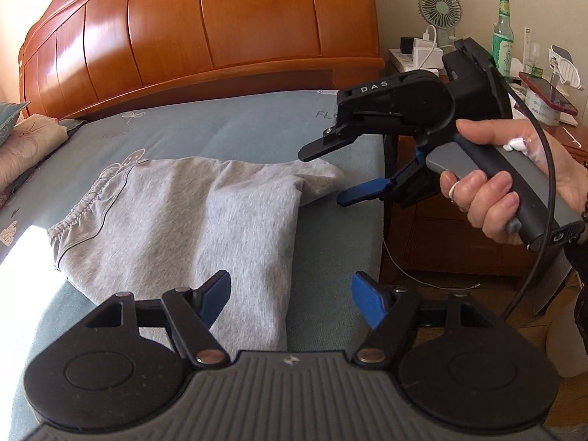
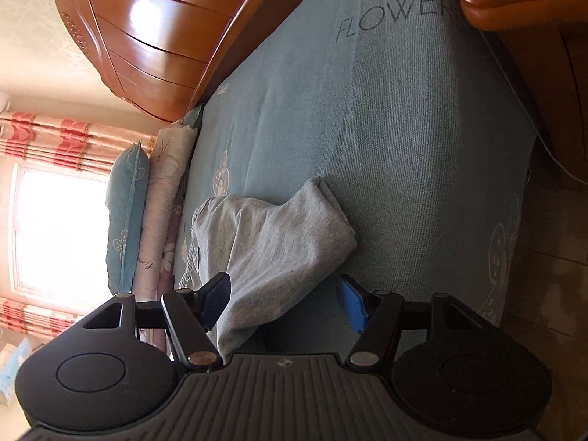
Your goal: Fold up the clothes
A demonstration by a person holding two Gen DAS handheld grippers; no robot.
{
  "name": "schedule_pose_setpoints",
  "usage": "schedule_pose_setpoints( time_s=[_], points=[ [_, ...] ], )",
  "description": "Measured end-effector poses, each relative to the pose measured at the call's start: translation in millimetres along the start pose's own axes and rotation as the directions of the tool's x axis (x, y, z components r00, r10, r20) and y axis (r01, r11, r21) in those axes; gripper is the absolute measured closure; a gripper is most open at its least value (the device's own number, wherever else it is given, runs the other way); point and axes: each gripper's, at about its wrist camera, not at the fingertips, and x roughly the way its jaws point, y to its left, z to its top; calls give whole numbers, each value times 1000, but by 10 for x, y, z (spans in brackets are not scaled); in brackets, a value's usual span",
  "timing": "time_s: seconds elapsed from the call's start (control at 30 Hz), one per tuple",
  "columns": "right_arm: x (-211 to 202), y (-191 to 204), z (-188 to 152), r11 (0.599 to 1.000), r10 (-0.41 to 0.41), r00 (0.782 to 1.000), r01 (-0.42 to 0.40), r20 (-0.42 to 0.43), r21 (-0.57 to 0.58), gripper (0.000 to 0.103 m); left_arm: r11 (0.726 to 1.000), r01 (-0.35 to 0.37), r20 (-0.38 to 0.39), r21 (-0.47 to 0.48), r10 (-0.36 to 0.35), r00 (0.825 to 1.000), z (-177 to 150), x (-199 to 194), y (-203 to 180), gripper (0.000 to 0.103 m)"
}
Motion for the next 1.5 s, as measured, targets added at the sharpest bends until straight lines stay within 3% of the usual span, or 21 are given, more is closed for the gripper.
schedule_pose_setpoints(
  time_s=[0.13,0.27,0.3,0.33,0.4,0.53,0.63,0.8,0.87,0.9,0.93,1.0,1.1,1.13,1.2,1.27,1.37,1.5],
  points=[
    [163,-120,0,997,19,1000,-20,13,74,35,1000,-6,-15,7,6,1000,15,110,19,29],
    [190,-115,11,998,39,998,-42,56,54,35,1000,6,-11,-4,-6,1000,14,148,87,28],
    [192,-103,17,999,36,997,-38,66,38,41,1000,8,-12,-10,-8,1000,11,158,104,27],
    [184,-56,29,1000,19,996,-19,83,-9,57,1000,10,-13,-16,-10,1000,9,170,122,26],
    [173,41,41,994,-19,994,30,106,-102,75,999,14,-14,-29,-14,1000,7,185,151,26],
    [71,249,124,967,-40,984,81,172,-242,85,998,32,-12,-53,-32,999,22,193,209,26],
    [28,403,198,927,-60,978,129,201,-351,86,995,58,-7,-82,-58,998,27,179,254,26],
    [235,374,218,848,-194,956,276,219,-452,83,988,77,-15,-132,-79,997,17,199,328,25],
    [231,312,200,846,-192,958,272,214,-459,82,986,83,-16,-145,-86,996,9,195,361,25],
    [198,314,204,849,-192,959,269,210,-455,74,983,85,-13,-160,-88,996,8,187,403,25],
    [142,342,205,847,-211,955,285,209,-449,67,979,87,-9,-182,-90,996,8,177,461,25],
    [49,433,188,827,-239,940,329,243,-456,67,968,94,0,-233,-97,995,15,161,589,25],
    [-149,621,26,765,-226,922,368,315,-528,65,918,135,27,-373,-134,991,27,166,894,24],
    [-208,683,-38,742,-216,917,378,336,-553,59,893,148,36,-424,-146,989,26,185,1001,23],
    [-219,778,-212,688,-177,926,358,332,-632,55,845,159,42,-510,-161,986,23,264,1185,23],
    [-128,859,-378,634,-138,955,288,261,-718,55,814,149,36,-562,-156,987,15,358,1318,23],
    [32,897,-655,538,-130,977,213,169,-816,55,809,126,13,-574,-145,989,-5,480,1392,23],
    [237,804,-918,383,-226,958,252,175,-889,55,809,119,-7,-575,-150,989,-85,566,1416,23]
  ],
)
